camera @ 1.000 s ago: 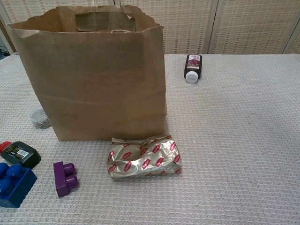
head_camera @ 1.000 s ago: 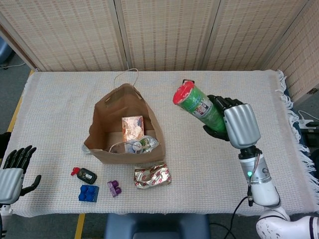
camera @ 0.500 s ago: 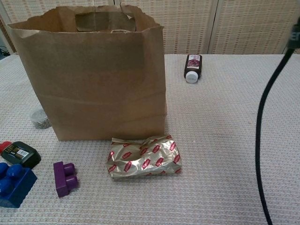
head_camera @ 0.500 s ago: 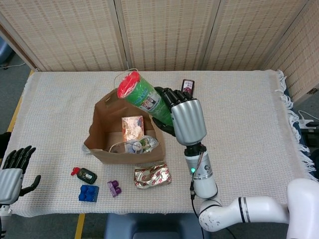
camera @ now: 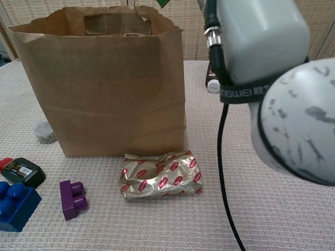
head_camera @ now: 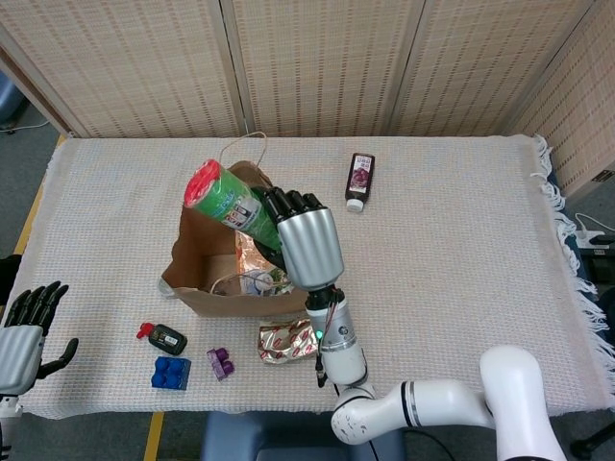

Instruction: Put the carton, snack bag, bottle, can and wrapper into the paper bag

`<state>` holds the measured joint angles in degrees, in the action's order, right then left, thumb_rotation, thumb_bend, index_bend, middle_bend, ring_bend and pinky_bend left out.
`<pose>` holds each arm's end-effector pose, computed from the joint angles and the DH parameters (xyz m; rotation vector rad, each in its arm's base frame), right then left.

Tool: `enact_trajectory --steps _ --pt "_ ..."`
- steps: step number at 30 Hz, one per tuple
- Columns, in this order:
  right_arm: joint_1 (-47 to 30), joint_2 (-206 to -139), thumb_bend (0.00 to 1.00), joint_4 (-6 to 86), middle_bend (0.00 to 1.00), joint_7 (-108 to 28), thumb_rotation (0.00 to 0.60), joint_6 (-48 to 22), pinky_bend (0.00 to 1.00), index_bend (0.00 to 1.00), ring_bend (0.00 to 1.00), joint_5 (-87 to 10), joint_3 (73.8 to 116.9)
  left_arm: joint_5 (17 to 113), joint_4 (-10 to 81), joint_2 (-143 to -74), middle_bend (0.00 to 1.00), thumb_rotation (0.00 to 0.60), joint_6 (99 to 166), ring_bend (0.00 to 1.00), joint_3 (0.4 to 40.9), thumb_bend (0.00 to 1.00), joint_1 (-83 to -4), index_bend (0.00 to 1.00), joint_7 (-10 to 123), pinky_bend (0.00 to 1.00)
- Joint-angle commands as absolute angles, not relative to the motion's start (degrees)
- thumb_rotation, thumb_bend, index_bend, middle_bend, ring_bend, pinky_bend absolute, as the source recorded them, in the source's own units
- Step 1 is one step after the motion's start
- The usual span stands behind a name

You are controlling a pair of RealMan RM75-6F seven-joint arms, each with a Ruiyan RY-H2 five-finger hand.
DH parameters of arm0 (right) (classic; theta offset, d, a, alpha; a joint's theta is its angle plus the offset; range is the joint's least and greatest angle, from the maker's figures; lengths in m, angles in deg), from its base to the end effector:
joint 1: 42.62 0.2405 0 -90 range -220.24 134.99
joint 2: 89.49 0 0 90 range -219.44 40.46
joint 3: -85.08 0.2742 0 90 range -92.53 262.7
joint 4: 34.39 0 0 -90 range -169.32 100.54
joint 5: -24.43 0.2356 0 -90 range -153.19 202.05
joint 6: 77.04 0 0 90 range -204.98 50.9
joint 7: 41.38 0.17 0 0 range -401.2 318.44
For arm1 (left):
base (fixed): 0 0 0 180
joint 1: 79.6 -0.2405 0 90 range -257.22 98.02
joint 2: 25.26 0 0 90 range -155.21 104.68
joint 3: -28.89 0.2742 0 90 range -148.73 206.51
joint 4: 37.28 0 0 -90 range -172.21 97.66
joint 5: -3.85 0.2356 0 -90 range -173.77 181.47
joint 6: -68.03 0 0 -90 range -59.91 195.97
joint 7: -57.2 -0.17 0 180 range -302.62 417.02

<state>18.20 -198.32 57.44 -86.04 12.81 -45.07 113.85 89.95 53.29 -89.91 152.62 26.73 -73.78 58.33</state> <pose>0.0920 -0.3562 0.0105 1.3319 -0.5510 1.5842 -0.3410 0.2139 0.1402 -1.4048 -0.9054 -0.9070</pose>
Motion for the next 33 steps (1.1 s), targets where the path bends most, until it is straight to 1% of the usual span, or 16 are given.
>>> enact_trajectory --steps 1,8,10,11,13,14,15,17,18,19,22,27,30,33 --pt "20.4 -201.9 0.27 53.0 0.6 -85.3 0.6 11.6 0.6 0.55 0.55 -43.7 115.8 89.9 53.3 -89.9 0.0 0.6 152.6 0.0 26.7 0.37 -73.8 0.0 58.4 0.0" --pt "24.2 -207.3 0.27 46.0 0.6 -83.6 0.6 9.7 0.6 0.55 0.55 -41.8 119.0 89.9 53.2 -89.9 0.0 0.6 152.7 0.0 26.7 0.37 -73.9 0.0 58.3 0.0" --pt "24.9 -208.5 0.27 44.4 0.6 -83.8 0.6 9.0 0.6 0.55 0.55 -41.1 119.1 89.8 53.2 -89.9 0.0 0.6 152.7 0.0 26.7 0.37 -73.9 0.0 58.5 0.0" --pt "25.0 -208.8 0.27 44.1 0.6 -84.3 0.6 8.4 0.59 0.52 0.53 -40.4 118.9 89.9 53.2 -89.9 0.0 0.6 152.7 0.0 26.7 0.37 -73.9 0.0 58.6 0.0" --pt "24.5 -209.0 0.27 45.0 0.55 -86.2 0.6 6.5 0.52 0.39 0.43 -37.8 118.2 89.9 53.2 -89.8 0.0 0.6 152.7 0.0 26.8 0.37 -73.9 0.0 58.9 0.0" --pt "24.2 -208.8 0.27 45.7 0.47 -86.8 0.6 5.8 0.46 0.27 0.34 -37.1 117.8 90.0 53.1 -89.8 0.0 0.6 152.8 0.0 26.8 0.37 -74.0 0.0 58.9 0.0" --pt "24.0 -208.5 0.26 46.3 0.36 -87.5 0.6 5.5 0.38 0.13 0.23 -36.7 117.4 90.0 53.1 -89.8 0.0 0.6 152.8 0.0 26.9 0.37 -74.0 0.0 59.0 0.0" --pt "23.3 -208.0 0.22 47.6 0.22 -89.2 0.6 4.9 0.29 0.02 0.1 -35.3 116.9 90.1 53.1 -89.8 0.0 0.6 152.9 0.0 26.9 0.37 -74.1 0.0 59.2 0.0" --pt "23.1 -207.8 0.19 48.4 0.17 -89.6 0.6 4.8 0.25 0.0 0.06 -34.9 116.9 90.1 53.1 -89.8 0.0 0.6 152.9 0.0 26.9 0.37 -74.1 0.0 59.3 0.0" --pt "22.9 -207.6 0.18 49.3 0.15 -89.9 0.6 4.8 0.23 0.0 0.04 -34.6 117.0 90.1 53.0 -89.8 0.0 0.6 153.0 0.0 26.9 0.37 -74.2 0.0 59.2 0.0" --pt "22.5 -206.6 0.17 50.8 0.13 -90.1 0.6 5.2 0.21 0.0 0.03 -35.1 117.3 90.0 53.0 -89.9 0.0 0.6 153.1 0.0 26.9 0.37 -74.2 0.0 59.1 0.0" --pt "21.1 -204.1 0.17 53.2 0.13 -91.0 0.6 6.0 0.2 0.0 0.03 -35.8 117.2 89.9 53.1 -89.9 0.0 0.6 153.2 0.0 26.9 0.37 -74.4 0.0 58.9 0.0" --pt "19.4 -202.1 0.17 56.2 0.13 -91.1 0.6 6.4 0.2 0.0 0.03 -35.3 117.0 90.0 53.1 -89.9 0.0 0.6 153.2 0.0 26.9 0.37 -74.4 0.0 59.0 0.0" --pt "16.8 -198.9 0.17 60.6 0.13 -91.4 0.6 6.9 0.2 0.0 0.03 -35.1 115.7 89.9 53.1 -89.9 0.0 0.6 153.2 0.0 26.9 0.36 -74.4 0.0 58.9 0.0"
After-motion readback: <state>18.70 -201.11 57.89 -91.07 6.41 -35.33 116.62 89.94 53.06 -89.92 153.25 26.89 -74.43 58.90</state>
